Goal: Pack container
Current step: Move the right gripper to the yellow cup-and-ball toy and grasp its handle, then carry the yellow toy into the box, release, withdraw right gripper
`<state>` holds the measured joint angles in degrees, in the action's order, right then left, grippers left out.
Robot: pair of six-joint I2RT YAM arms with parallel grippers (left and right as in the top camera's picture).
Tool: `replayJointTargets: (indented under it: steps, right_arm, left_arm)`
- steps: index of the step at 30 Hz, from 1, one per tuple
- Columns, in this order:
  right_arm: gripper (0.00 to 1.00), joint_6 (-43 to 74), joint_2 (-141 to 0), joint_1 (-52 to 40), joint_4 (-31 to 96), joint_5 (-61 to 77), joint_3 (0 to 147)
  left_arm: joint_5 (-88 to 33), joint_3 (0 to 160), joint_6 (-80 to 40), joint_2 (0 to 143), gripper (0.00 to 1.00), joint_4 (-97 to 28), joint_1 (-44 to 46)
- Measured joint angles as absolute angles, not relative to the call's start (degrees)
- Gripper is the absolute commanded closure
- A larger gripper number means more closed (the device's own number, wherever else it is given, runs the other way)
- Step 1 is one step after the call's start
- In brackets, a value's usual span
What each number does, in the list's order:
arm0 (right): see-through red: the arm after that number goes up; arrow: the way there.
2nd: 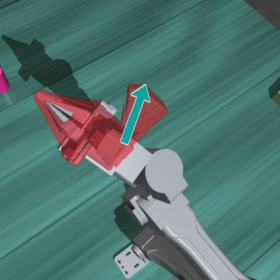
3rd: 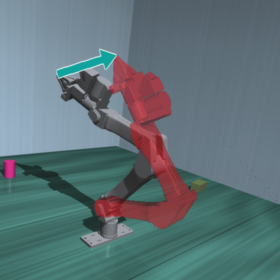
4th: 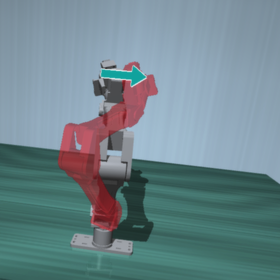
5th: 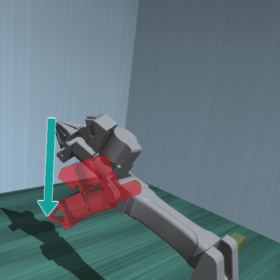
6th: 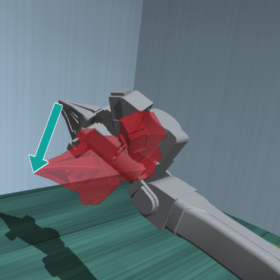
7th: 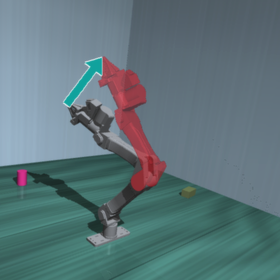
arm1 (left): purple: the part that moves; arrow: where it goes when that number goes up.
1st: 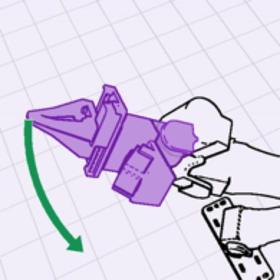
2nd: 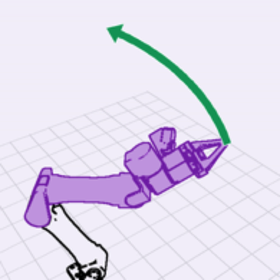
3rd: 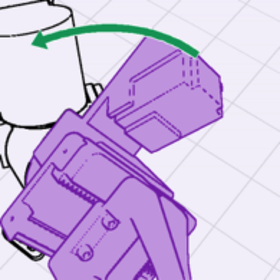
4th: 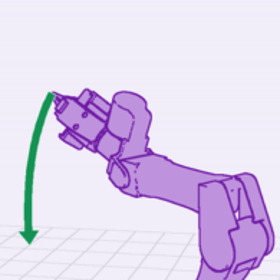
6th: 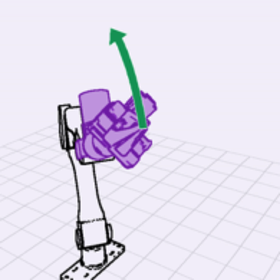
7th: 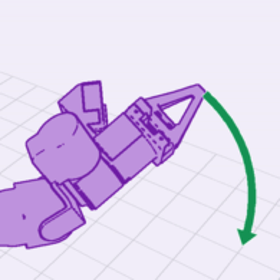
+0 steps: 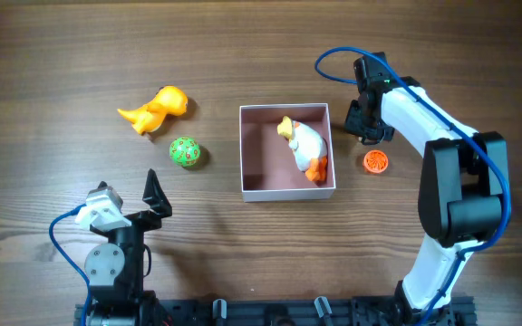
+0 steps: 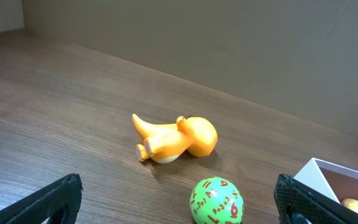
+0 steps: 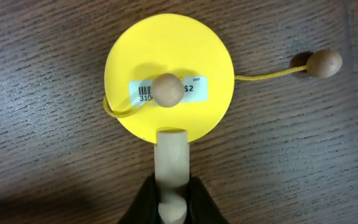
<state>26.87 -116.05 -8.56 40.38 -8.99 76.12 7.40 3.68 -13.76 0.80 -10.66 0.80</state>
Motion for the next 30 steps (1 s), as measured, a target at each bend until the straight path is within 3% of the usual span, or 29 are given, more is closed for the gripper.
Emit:
replayJointTargets:
  steps: [30]
  right_arm:
    - [0.96,25.8,-116.05,-8.56,40.45,-8.99,76.12]
  left_arm:
    - [7.4,3.68,-13.76,0.8,0.0,-10.66,0.8]
